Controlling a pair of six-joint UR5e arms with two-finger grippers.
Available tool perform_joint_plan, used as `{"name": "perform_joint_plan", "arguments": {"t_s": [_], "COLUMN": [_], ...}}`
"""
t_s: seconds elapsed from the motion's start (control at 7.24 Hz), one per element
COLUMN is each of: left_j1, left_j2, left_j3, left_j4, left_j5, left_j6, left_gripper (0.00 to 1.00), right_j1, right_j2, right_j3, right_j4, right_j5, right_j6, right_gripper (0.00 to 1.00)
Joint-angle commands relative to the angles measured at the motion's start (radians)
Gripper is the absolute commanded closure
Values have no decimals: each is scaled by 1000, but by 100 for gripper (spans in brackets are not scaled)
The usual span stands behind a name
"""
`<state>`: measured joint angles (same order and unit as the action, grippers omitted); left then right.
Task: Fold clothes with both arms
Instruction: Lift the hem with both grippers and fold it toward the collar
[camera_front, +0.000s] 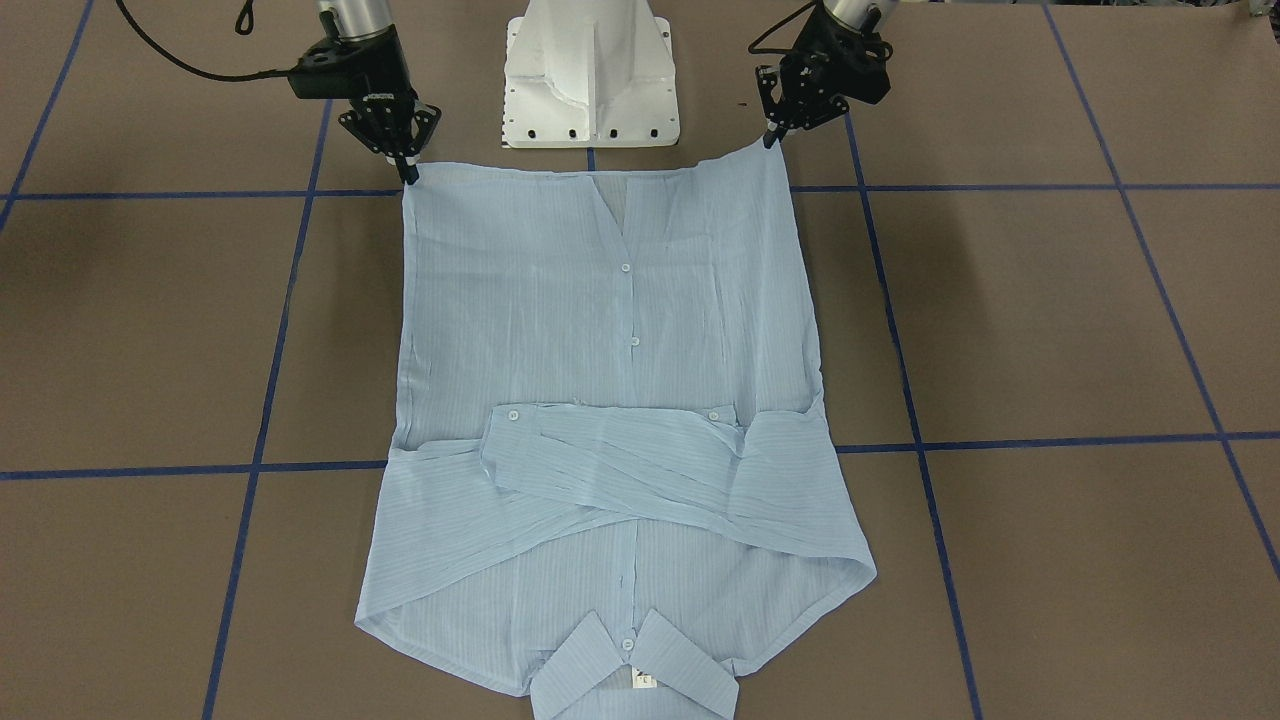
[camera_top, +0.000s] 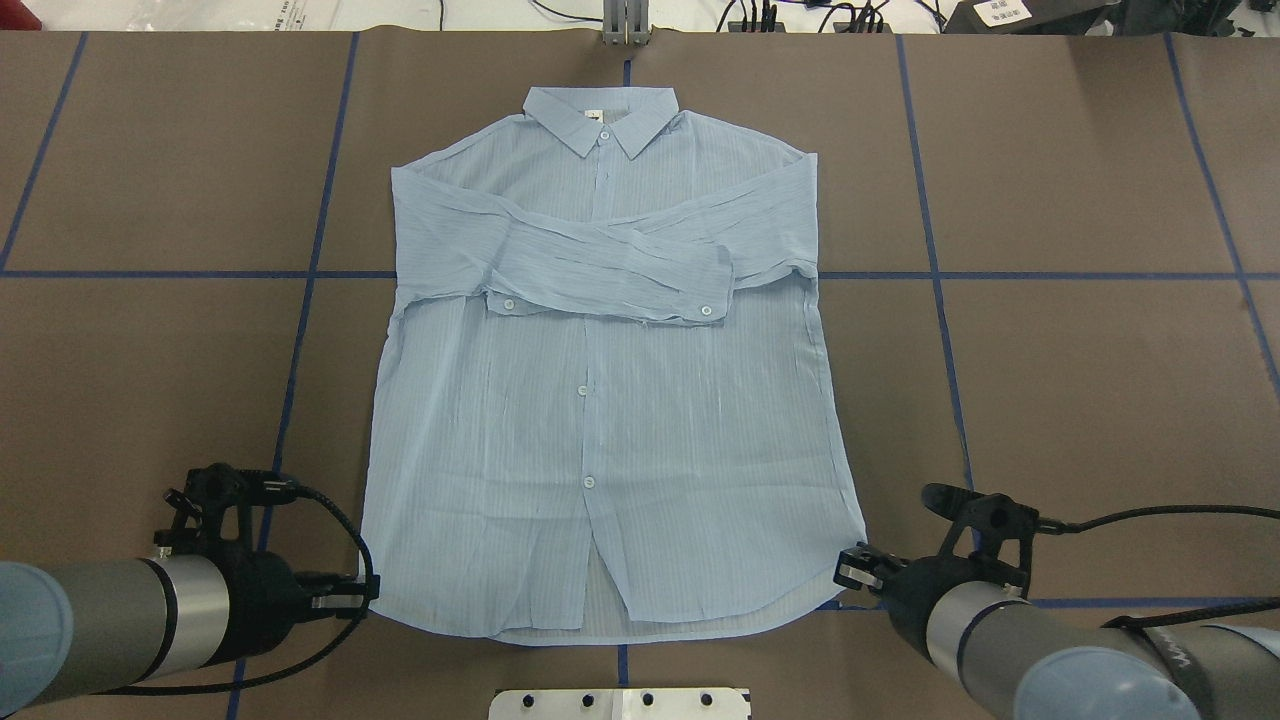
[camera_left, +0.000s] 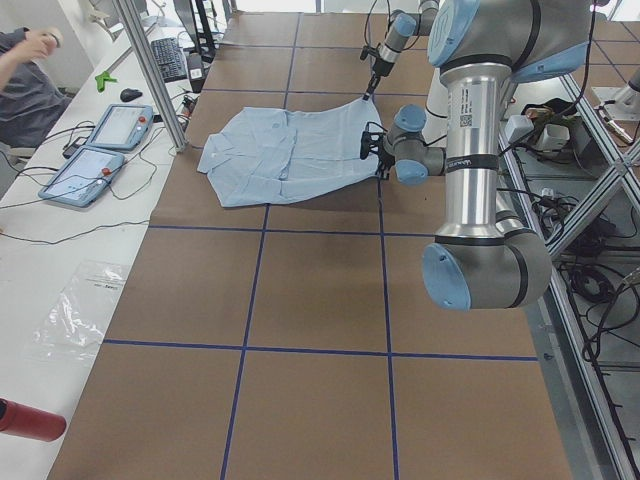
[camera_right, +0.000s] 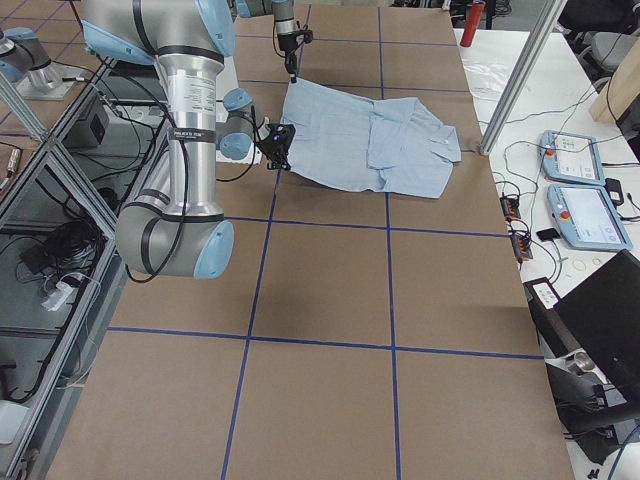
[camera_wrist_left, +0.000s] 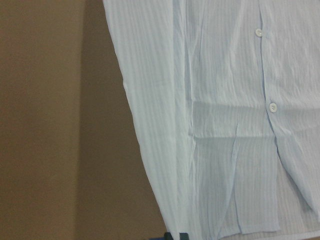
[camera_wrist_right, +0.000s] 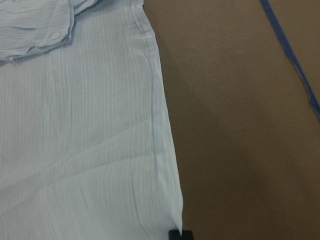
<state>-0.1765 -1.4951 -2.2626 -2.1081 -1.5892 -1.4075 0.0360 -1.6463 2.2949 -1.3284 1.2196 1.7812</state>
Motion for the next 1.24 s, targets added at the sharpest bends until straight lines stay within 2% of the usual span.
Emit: {"name": "perform_joint_plan", "arguments": {"t_s": [0.0, 0.28, 0.41, 0.55, 0.69, 0.83, 0.97, 1.11], "left_j1": [50, 147, 197, 207, 197, 174, 126, 62], "left_j2": [-8, -10, -14, -16, -23, -43, -81, -118], "left_j3": [-47, -115, -162, -228, -233, -210, -154, -84], "left_j4": [0, 9, 55, 107, 152, 173, 178, 178], "left_j5": [-26, -23, -21, -26, -31, -38, -35, -34], "left_j6": [-13, -105, -145, -146, -142, -137, -137, -133], "left_gripper": [100, 100, 100, 100, 100, 100, 100, 100], "right_j1": [-56, -132, -163, -171, -165, -110, -40, 29], "right_j2": [-154, -237, -259, -257, -250, -238, -168, -55], "right_j3": [148, 239, 253, 270, 274, 261, 215, 133], "right_j4": [0, 0, 0, 0, -2, -2, -2, -5], "right_j5": [29, 23, 23, 21, 17, 24, 32, 31], "right_j6": [0, 1, 1, 1, 0, -9, -70, -109], "right_gripper": [100, 100, 100, 100, 100, 100, 100, 100]}}
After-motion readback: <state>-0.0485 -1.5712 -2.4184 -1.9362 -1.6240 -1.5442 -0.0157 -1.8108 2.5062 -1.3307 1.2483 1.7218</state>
